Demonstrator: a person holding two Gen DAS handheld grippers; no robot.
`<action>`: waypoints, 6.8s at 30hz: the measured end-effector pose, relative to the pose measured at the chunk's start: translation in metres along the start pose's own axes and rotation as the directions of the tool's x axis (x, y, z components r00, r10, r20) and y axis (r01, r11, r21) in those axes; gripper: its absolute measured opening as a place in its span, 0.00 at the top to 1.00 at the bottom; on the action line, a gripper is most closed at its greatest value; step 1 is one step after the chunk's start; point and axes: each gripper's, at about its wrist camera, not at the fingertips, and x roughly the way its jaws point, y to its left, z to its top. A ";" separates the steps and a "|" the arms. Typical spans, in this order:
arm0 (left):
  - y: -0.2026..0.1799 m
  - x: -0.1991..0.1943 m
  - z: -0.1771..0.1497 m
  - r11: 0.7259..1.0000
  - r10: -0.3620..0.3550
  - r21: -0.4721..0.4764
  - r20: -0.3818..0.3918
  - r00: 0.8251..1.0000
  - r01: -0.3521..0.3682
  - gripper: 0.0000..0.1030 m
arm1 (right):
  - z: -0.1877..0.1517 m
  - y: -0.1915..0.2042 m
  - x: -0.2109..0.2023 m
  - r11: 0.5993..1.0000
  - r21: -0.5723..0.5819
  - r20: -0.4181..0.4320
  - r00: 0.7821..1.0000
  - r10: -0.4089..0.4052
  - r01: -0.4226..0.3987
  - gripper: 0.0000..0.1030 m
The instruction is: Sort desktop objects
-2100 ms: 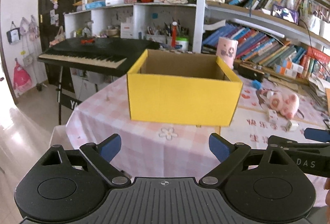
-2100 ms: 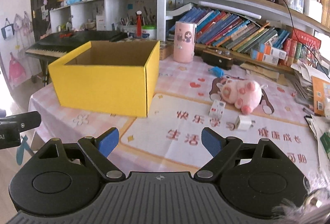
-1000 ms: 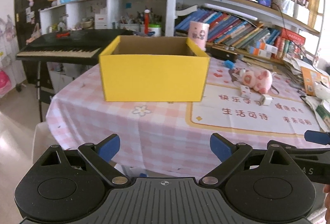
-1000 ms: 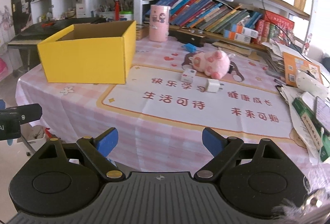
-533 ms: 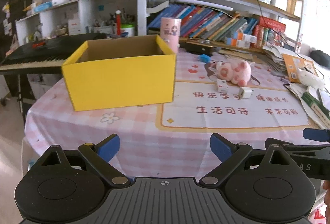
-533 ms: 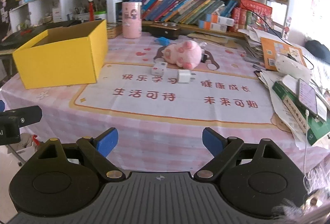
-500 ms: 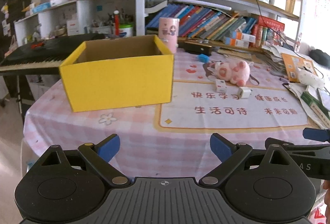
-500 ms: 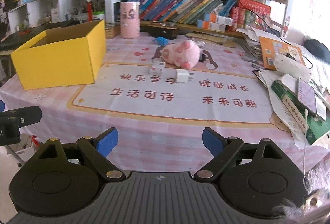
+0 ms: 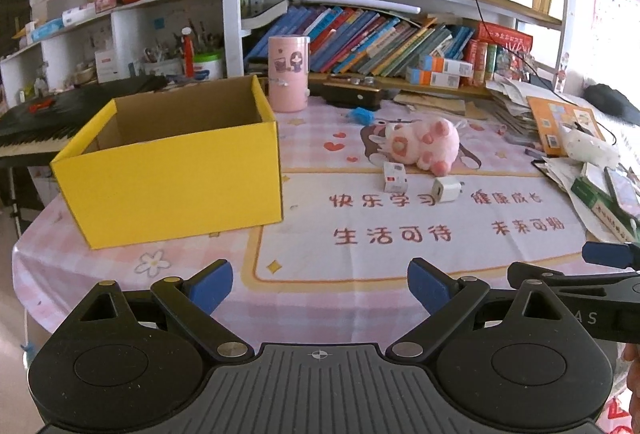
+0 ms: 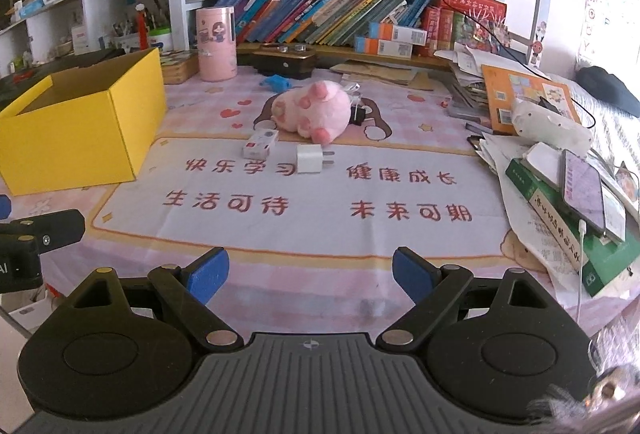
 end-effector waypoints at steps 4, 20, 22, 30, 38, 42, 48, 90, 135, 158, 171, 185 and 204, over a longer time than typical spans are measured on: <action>-0.009 0.011 0.008 1.000 0.002 -0.003 -0.004 1.000 -0.002 0.07 | 0.009 -0.010 0.011 1.000 -0.005 -0.002 1.000 0.001 -0.001 0.14; -0.046 0.066 0.037 1.000 0.013 -0.024 -0.041 0.999 -0.014 0.07 | 0.048 -0.051 0.065 0.998 -0.047 -0.051 0.998 0.036 -0.038 0.14; -0.049 0.071 0.041 0.999 0.019 -0.029 -0.043 0.999 -0.020 0.07 | 0.052 -0.054 0.071 0.997 -0.053 -0.054 0.998 0.044 -0.047 0.14; -0.058 0.085 0.054 0.997 0.060 -0.042 -0.057 0.997 -0.062 0.07 | 0.069 -0.061 0.095 0.991 -0.083 -0.084 0.991 0.100 -0.107 0.14; -0.064 0.096 0.060 0.990 0.118 -0.069 -0.089 0.989 -0.124 0.07 | 0.084 -0.059 0.129 0.971 -0.118 -0.157 0.970 0.188 -0.207 0.17; -0.065 0.101 0.062 0.981 0.160 -0.094 -0.098 0.982 -0.169 0.07 | 0.091 -0.055 0.145 0.952 -0.146 -0.183 0.953 0.240 -0.268 0.17; -0.068 0.106 0.065 0.962 0.225 -0.134 -0.110 0.968 -0.239 0.07 | 0.099 -0.050 0.170 0.923 -0.176 -0.225 0.927 0.300 -0.341 0.19; -0.112 0.206 0.088 0.987 0.134 -0.060 -0.191 0.972 -0.148 0.08 | 0.116 -0.123 0.185 0.923 -0.193 -0.150 0.940 0.307 -0.332 0.59; -0.076 0.108 0.084 0.965 -0.067 -0.259 -0.048 0.997 0.053 0.73 | 0.114 -0.071 0.127 0.869 -0.246 -0.137 0.903 0.407 -0.429 0.59; 0.014 0.024 0.020 0.954 -0.098 -0.290 -0.063 0.993 0.076 0.73 | 0.057 0.033 0.050 0.860 -0.272 -0.170 0.901 0.399 -0.432 0.59; 0.065 -0.027 -0.021 0.959 -0.079 -0.280 -0.082 0.993 0.053 0.73 | 0.016 0.094 0.010 0.852 -0.253 -0.181 0.888 0.424 -0.458 0.59; 0.105 -0.059 -0.036 0.951 -0.021 -0.308 -0.051 0.998 0.005 0.73 | 0.005 0.142 -0.013 0.820 -0.289 -0.178 0.869 0.461 -0.494 0.59; 0.131 -0.072 -0.042 0.940 0.014 -0.339 -0.030 0.999 -0.023 0.73 | 0.006 0.174 -0.017 0.787 -0.327 -0.197 0.852 0.485 -0.523 0.59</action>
